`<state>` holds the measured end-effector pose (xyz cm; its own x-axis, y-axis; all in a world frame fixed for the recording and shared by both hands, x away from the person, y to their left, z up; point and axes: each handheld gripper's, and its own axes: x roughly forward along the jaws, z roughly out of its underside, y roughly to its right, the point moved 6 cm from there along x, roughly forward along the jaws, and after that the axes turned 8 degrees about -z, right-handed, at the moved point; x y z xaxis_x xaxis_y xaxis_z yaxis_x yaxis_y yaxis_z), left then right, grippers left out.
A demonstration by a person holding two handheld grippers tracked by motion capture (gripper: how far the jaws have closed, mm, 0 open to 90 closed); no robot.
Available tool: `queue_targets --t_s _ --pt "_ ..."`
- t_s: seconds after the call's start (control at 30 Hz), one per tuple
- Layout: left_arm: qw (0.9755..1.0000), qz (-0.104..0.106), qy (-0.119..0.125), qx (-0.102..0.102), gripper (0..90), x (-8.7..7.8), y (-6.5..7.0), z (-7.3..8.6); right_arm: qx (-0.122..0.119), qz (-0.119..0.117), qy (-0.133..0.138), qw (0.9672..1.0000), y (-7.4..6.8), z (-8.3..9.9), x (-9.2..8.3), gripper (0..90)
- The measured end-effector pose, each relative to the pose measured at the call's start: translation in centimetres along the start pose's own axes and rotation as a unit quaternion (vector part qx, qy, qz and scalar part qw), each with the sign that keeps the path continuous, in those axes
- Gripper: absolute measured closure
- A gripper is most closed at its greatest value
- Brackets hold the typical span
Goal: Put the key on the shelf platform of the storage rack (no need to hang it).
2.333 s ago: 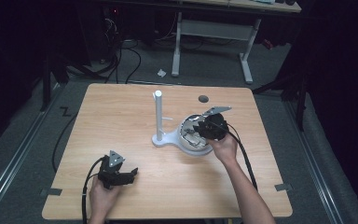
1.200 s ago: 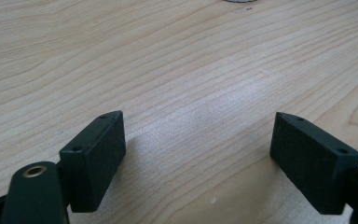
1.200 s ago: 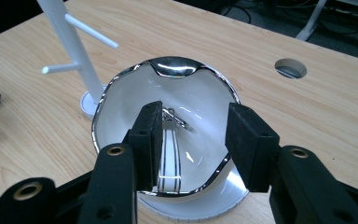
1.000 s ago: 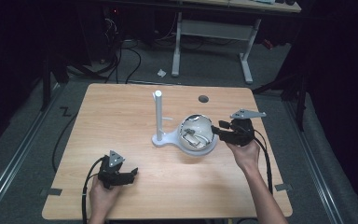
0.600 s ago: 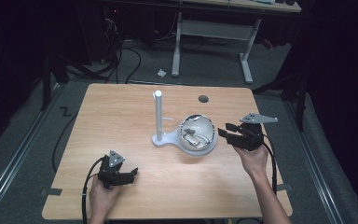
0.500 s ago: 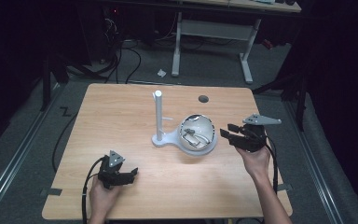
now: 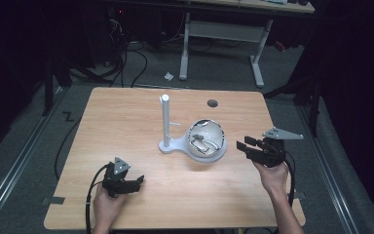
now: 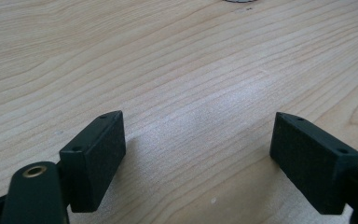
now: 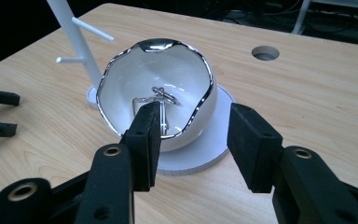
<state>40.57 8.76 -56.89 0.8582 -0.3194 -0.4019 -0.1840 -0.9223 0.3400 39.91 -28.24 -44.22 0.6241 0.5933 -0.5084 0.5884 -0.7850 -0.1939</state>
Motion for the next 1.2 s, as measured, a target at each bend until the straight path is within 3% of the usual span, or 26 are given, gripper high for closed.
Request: queue_targets --t_s 0.7,1.2 --pt "1.0 0.0 0.0 -0.001 18.5 0.0 0.0 0.0 0.019 -0.004 0.009 0.9998 -0.3 3.4 -1.6 54.5" --pt "1.0 0.0 0.0 0.0 18.5 0.0 0.0 0.0 0.018 -0.018 0.001 0.9997 -1.5 5.1 -0.8 54.5"
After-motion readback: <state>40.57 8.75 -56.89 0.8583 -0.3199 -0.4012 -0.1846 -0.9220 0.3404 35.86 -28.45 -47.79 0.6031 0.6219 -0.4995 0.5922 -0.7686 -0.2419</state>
